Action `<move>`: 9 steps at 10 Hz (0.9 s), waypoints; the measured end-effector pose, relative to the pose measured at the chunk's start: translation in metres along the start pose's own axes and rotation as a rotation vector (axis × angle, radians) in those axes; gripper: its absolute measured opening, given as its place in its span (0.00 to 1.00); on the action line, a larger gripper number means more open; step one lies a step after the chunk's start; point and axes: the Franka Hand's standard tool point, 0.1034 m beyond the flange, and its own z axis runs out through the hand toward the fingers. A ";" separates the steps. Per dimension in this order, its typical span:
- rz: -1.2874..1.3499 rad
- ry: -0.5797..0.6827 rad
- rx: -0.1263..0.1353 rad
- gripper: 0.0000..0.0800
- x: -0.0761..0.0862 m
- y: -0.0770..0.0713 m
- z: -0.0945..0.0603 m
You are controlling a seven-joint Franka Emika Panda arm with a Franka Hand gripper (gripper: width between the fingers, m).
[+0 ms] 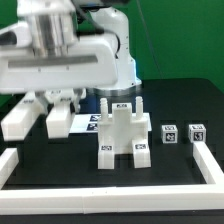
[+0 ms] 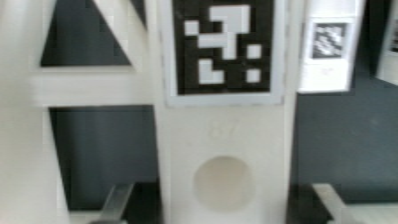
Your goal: Assemble chair
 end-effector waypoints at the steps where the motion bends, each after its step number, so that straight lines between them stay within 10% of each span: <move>1: 0.028 0.013 0.006 0.36 -0.004 -0.015 -0.012; 9: 0.037 0.014 0.011 0.36 -0.021 -0.046 -0.010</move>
Offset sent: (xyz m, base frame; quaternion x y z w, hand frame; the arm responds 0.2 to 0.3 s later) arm 0.0000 0.0000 0.0000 0.0000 0.0000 0.0000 1.0000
